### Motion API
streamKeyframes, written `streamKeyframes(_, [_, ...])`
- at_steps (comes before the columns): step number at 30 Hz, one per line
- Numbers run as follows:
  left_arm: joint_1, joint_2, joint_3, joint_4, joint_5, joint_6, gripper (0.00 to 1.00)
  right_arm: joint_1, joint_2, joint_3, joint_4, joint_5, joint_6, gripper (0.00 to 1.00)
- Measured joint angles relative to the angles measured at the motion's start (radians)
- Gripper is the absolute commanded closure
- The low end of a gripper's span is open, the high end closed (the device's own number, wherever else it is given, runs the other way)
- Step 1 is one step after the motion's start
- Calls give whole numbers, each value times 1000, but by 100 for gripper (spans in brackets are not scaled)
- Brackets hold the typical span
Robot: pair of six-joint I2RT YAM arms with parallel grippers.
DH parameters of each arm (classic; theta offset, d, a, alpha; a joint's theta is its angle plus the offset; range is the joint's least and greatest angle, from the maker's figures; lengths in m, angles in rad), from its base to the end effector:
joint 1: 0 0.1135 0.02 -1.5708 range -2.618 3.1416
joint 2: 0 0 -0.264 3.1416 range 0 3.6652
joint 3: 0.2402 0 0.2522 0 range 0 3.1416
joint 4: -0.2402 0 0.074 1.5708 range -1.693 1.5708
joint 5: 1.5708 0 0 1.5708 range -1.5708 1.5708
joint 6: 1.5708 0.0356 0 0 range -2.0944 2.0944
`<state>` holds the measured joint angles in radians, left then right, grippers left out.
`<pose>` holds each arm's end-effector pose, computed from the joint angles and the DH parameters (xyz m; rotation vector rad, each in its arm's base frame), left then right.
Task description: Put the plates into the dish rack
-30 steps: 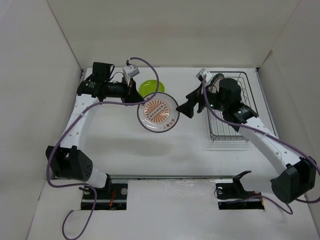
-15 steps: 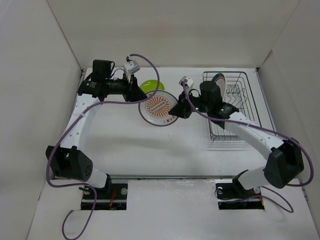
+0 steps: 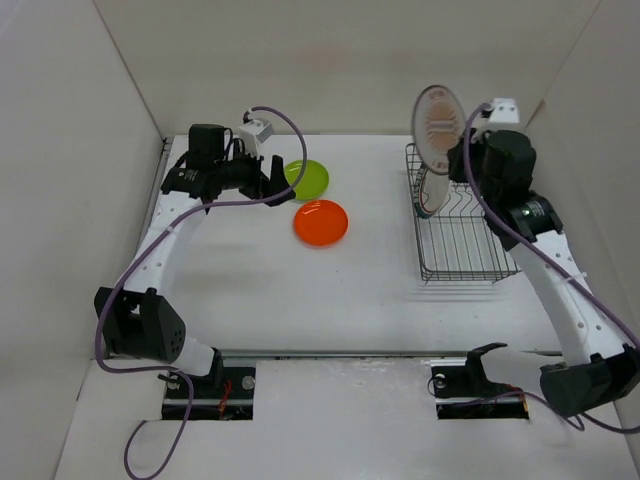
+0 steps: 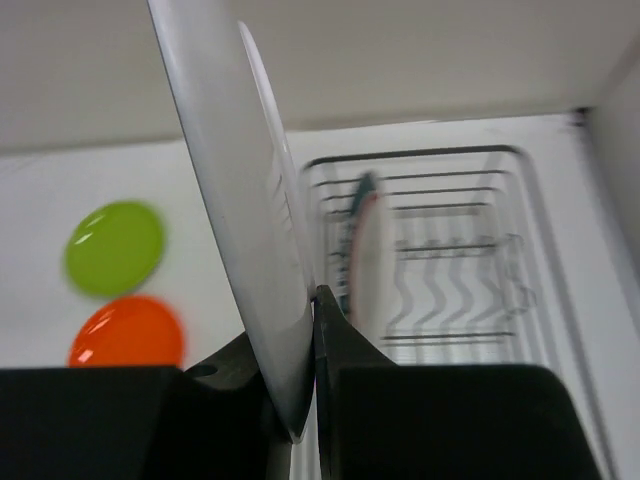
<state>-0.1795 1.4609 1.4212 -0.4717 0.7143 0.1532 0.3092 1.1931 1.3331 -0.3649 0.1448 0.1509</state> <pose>0.3168 -0.0812 0.3768 0.7552 1.8828 -0.7547 0.2524 0.0752 0.4281 -0.0385 1.7973 0.1995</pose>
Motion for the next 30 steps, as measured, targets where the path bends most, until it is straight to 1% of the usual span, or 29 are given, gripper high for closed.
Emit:
streamKeyframes(2, [0,0,0,11,-34,-9,0,-68,-24,19,-21,125,2,100])
streamKeyframes(4, [0,0,0,18,-52,-14,0,-145,-39,23,-32,207,3,100])
streamKeyframes(7, [0,0,0,21,-70,-19,0,-238,-37,21,-32,280,4,100])
streamKeyframes(9, [0,0,0,21,-76,-21,0,-270,-18,19,-28,302,4,100])
streamKeyframes(14, [0,0,0,18,-94,-23,0,-287,91,12,-10,285,4,100])
streamKeyframes(19, [0,-2,-3,19,-108,-24,0,-289,185,-48,3,238,8,100])
streamKeyframes(25, [0,-8,-7,19,-116,-19,0,-310,239,-106,45,156,11,100])
streamKeyframes(30, [0,-24,-8,19,-116,-11,0,-321,282,-108,84,108,10,100])
